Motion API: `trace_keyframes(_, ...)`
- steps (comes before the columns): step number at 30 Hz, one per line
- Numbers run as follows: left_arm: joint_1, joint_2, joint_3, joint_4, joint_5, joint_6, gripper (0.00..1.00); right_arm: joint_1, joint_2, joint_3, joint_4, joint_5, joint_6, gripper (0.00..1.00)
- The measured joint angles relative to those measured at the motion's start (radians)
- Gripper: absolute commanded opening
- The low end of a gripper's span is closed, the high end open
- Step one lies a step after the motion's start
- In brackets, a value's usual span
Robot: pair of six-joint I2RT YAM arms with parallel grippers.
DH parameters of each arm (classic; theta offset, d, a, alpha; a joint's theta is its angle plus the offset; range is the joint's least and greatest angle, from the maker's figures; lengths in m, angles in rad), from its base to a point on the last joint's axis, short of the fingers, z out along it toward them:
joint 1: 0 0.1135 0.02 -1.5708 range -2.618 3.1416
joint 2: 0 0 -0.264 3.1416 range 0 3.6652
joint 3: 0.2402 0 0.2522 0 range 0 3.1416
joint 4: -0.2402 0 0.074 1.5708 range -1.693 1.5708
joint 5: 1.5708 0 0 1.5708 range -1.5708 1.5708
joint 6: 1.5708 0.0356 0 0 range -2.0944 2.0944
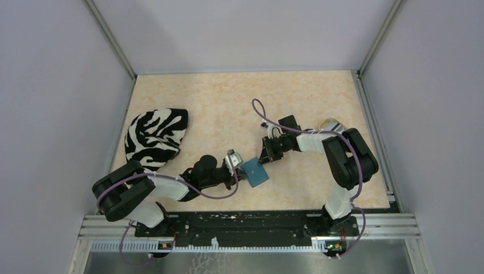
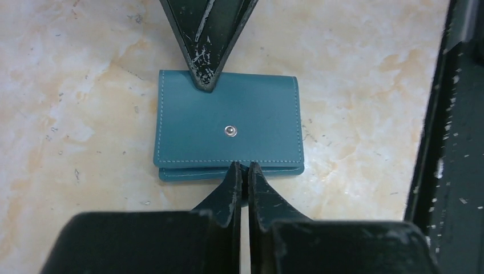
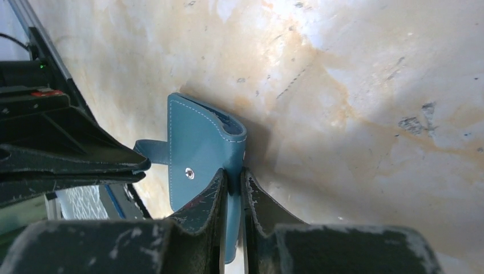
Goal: Put the credit cards into the card holder
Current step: Open the card holder at the center of the board.
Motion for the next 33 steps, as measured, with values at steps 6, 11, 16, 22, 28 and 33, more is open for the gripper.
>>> trace_keyframes(6, 0.000, -0.021, -0.095, 0.166, 0.029, -0.118, 0.31, -0.015, -0.061, 0.000, -0.041, -0.073, -0.095, 0.09)
trace_keyframes(11, 0.000, -0.021, -0.188, 0.288, 0.029, -0.216, 0.61, -0.056, -0.125, 0.005, -0.090, -0.156, -0.235, 0.10)
trace_keyframes(16, 0.003, -0.049, -0.274, 0.391, 0.022, -0.297, 0.84, -0.065, -0.133, 0.040, -0.156, -0.196, -0.350, 0.11)
trace_keyframes(22, 0.080, -0.244, -0.306, 0.412, 0.030, -0.337, 0.94, -0.063, -0.187, 0.051, -0.254, -0.215, -0.505, 0.12)
trace_keyframes(28, 0.174, -0.319, -0.262, 0.348, 0.171, -0.357, 0.94, -0.012, -0.375, 0.036, -0.311, -0.235, -0.705, 0.11)
trace_keyframes(33, 0.180, -0.245, -0.193, 0.314, 0.332, -0.334, 0.91, 0.013, -0.494, -0.003, -0.343, -0.301, -0.846, 0.11)
